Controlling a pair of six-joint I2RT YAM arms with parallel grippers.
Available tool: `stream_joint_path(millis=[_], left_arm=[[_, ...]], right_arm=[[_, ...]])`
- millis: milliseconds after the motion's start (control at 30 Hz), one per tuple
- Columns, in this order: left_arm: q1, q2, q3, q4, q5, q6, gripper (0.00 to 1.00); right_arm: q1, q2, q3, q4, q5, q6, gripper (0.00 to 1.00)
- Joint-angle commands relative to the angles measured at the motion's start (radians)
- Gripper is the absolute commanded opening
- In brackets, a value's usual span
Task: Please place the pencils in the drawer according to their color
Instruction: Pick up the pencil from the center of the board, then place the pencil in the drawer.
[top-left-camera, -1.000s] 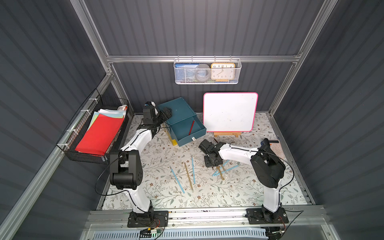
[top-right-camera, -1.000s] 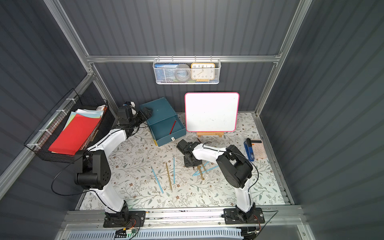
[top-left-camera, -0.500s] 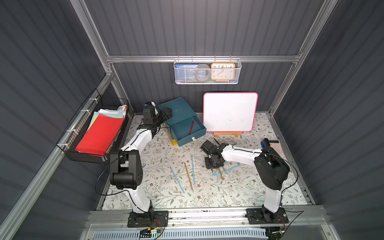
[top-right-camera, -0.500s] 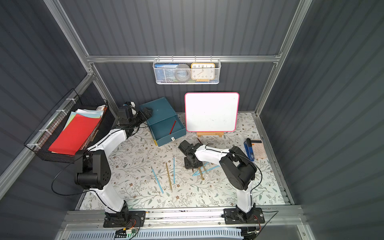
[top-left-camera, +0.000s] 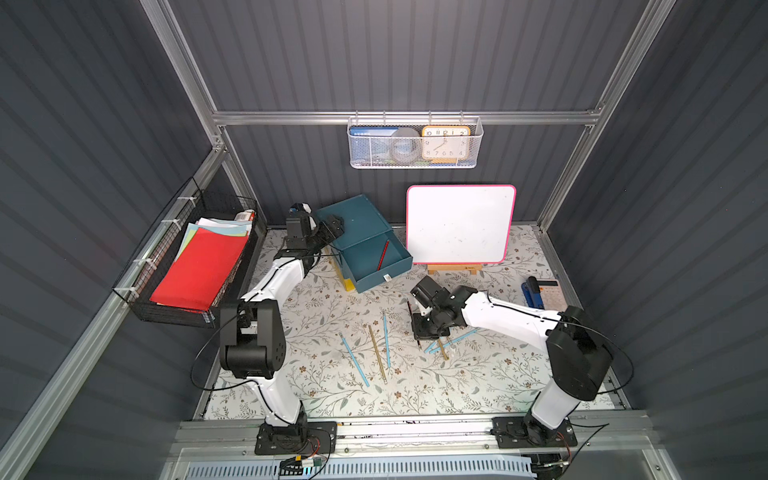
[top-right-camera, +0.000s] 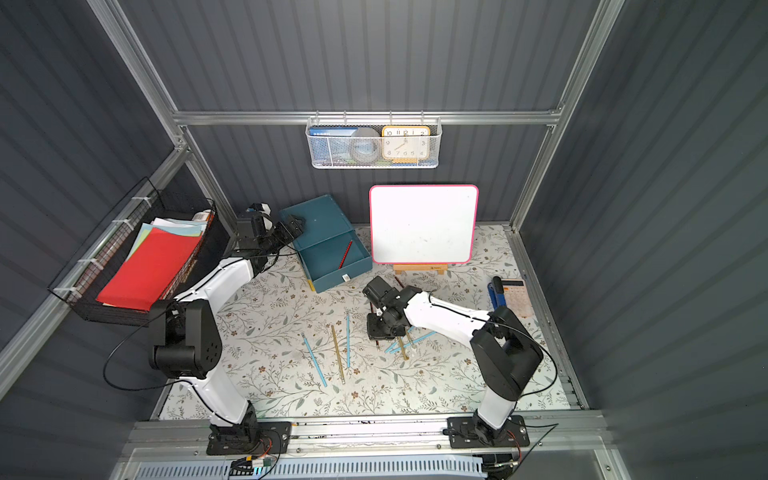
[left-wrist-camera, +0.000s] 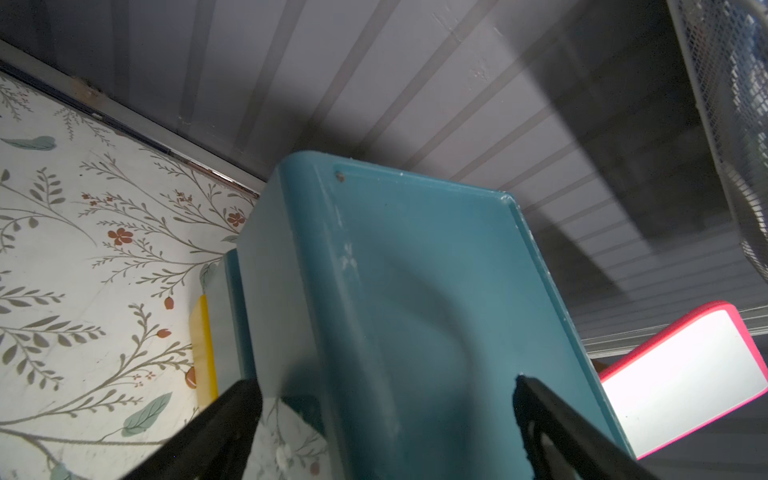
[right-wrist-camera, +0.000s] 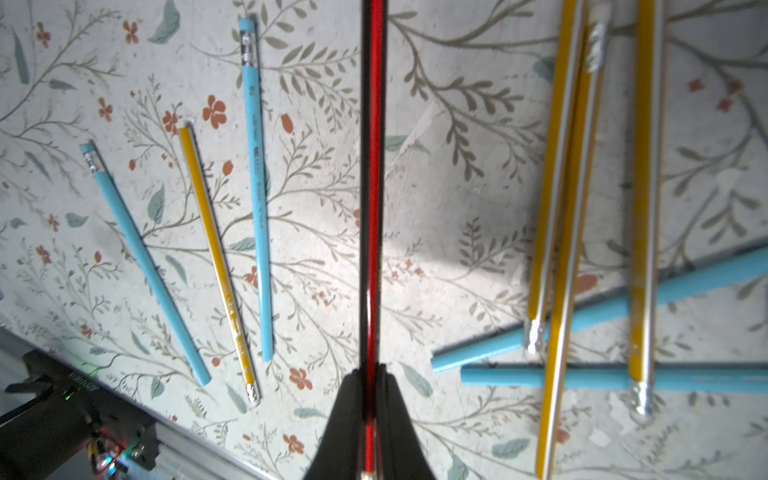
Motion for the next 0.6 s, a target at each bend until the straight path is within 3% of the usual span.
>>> stream_joint_path(millis=[0,133,567], left_arm=[[0.001,0.018,0.013,0.012,0.009,0.013,1.00],[0.001,0.021,0.014,0.013,0.011,0.011,1.00],[0.000,0.022,0.016,0.014,0.009,0.007,1.00]], right_arm=[[0.003,-0.071,-0.020,-0.057,-0.065,0.015,0.00],[0.007,-0.151,-0.019,-0.103,-0.151,0.009,0.00],[0.030,-0.296,0.136,-0.223,-0.199,0.012,0.00]])
